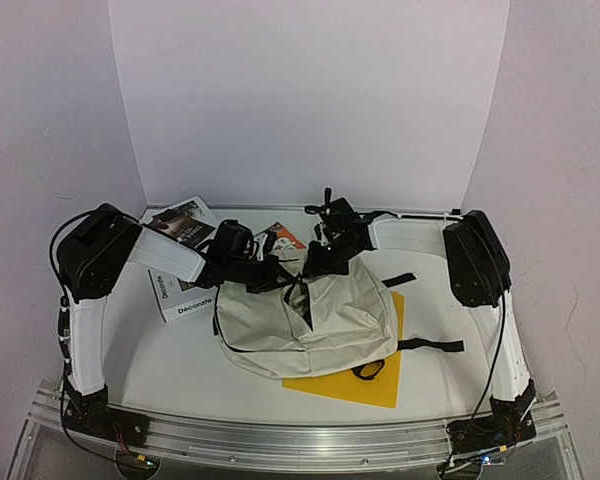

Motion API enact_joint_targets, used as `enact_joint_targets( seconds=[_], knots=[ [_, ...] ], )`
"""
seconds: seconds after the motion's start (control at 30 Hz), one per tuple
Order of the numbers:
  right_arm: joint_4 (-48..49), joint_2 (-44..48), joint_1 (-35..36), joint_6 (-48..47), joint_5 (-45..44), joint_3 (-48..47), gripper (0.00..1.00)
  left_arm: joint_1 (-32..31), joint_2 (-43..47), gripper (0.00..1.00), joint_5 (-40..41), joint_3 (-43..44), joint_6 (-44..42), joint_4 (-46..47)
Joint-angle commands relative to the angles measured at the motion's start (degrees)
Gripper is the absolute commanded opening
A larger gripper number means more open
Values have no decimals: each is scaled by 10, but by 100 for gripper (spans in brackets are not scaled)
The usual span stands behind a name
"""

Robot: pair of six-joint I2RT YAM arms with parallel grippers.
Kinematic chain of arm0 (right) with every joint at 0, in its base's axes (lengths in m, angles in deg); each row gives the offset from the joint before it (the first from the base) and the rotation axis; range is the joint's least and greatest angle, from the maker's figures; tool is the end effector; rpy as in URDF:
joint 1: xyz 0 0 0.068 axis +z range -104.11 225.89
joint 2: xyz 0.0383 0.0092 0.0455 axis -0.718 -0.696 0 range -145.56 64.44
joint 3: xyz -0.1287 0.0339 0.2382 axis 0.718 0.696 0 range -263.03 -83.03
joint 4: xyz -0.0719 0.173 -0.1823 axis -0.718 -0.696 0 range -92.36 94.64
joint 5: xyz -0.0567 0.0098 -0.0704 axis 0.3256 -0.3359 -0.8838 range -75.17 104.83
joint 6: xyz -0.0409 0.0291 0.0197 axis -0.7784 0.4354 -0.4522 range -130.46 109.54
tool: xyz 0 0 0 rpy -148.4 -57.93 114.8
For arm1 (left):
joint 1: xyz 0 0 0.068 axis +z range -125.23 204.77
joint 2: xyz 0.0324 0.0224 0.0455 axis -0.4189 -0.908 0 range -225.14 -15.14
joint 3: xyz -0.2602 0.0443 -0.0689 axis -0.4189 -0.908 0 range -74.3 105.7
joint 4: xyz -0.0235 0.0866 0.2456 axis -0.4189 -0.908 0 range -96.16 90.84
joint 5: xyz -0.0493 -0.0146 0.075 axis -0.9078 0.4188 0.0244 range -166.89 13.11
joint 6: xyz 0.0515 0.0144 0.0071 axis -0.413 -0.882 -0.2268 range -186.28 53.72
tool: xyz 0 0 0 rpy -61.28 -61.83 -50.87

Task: Pack the student bag
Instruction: Zip the student bag at the center of the board.

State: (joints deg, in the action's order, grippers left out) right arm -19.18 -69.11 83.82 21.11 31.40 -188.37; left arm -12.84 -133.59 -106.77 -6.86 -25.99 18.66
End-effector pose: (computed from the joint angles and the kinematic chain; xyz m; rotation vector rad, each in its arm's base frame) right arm 0.3982 0.3231 0.1567 -0.2779 2.6230 0.8319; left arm 0.3333 -0.2791 0.1354 0.2849 2.3641 -1.2905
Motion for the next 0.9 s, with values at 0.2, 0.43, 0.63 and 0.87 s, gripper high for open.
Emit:
enact_joint_targets(
  seconds=[0.2, 0.43, 0.63, 0.87],
  knots=[
    [67, -18, 9, 60, 102, 17, 26, -2, -13, 0, 5, 22, -14, -25],
    [75, -10, 9, 64, 100, 25, 6, -2, -8, 0, 18, 18, -12, -30],
    [126, 53, 9, 75, 99, 65, 0, -2, 7, 0, 36, 4, -8, -33],
    [183, 130, 9, 91, 112, 126, 0, 5, 48, 24, 56, -4, -4, -59]
  ],
)
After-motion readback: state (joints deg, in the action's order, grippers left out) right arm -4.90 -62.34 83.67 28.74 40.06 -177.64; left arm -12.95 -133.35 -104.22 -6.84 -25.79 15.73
